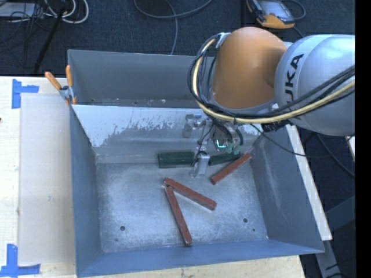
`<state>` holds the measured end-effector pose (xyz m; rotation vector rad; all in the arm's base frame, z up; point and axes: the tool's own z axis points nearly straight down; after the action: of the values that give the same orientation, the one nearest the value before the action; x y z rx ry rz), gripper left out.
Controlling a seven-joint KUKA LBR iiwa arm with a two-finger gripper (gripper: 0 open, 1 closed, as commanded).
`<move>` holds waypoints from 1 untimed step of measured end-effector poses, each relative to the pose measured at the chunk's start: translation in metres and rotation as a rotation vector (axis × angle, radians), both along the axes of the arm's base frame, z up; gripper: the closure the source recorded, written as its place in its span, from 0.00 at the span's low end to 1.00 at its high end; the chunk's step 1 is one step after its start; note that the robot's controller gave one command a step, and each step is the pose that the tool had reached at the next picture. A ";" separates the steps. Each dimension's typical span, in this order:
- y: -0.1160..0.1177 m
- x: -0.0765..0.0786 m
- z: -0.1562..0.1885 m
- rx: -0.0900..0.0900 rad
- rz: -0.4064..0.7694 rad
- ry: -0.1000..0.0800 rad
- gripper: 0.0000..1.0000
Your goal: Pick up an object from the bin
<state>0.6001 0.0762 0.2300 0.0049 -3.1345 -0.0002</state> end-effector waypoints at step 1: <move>-0.038 -0.056 -0.138 0.003 0.498 0.001 0.00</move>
Offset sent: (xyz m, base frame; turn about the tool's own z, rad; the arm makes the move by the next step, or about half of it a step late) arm -0.0546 -0.0374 -0.1353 -0.5001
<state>0.5437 0.0385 0.0917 0.7778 -3.0361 -0.0015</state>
